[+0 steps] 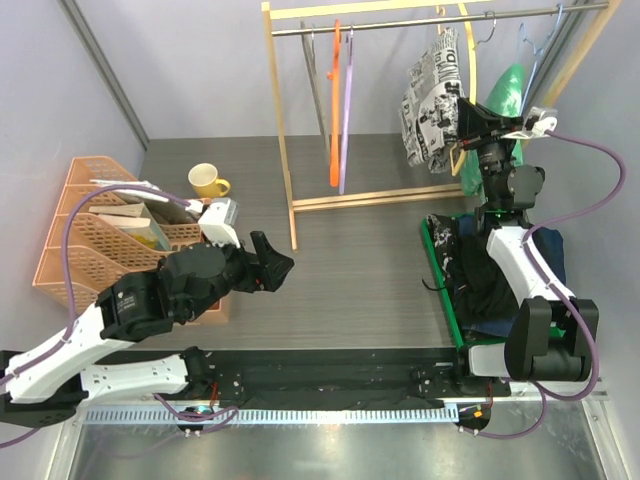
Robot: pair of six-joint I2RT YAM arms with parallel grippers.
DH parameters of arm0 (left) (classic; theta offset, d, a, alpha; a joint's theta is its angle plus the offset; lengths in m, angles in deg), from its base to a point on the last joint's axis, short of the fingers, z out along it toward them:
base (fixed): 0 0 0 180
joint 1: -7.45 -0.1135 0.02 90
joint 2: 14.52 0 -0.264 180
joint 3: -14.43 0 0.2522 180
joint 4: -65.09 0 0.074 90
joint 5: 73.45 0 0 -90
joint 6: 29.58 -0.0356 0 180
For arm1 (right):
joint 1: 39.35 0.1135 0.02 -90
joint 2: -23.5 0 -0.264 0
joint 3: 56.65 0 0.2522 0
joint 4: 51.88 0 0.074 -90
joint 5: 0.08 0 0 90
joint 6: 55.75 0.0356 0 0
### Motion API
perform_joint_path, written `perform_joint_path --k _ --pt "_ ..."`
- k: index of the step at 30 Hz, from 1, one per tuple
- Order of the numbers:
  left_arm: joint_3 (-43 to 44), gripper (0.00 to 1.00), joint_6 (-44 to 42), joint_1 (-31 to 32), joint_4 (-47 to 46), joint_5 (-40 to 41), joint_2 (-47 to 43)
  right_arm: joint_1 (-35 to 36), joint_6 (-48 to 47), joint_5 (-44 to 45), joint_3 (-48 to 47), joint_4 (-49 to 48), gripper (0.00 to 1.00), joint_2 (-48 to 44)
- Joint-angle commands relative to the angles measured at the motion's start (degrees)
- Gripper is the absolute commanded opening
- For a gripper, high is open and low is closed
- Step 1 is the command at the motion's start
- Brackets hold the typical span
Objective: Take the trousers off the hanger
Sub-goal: Grab a hanger with trousers on it with the right arm
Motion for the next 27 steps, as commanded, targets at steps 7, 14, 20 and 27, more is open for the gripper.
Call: perform_joint_path --k 7,14,20,27 --pt "3.1 0.8 -0.8 -1.4 1.4 3.3 4.6 0.0 2.5 -0.4 -0.1 -34.0 0.01 1.3" --pt "1.9 0.8 -0.6 -3.5 -0.5 -0.8 5.8 0.0 2.6 -1.4 -0.1 -35.5 0.01 0.5" --pt "1.0 0.8 0.6 -4.2 -0.3 -1.2 3.5 0.0 4.8 -2.7 -4.4 -37.0 0.01 2.2" --pt "1.7 0.8 0.3 -5.2 0.9 -1.0 4.1 0.0 5.0 -3.2 -5.8 -39.2 0.01 3.3"
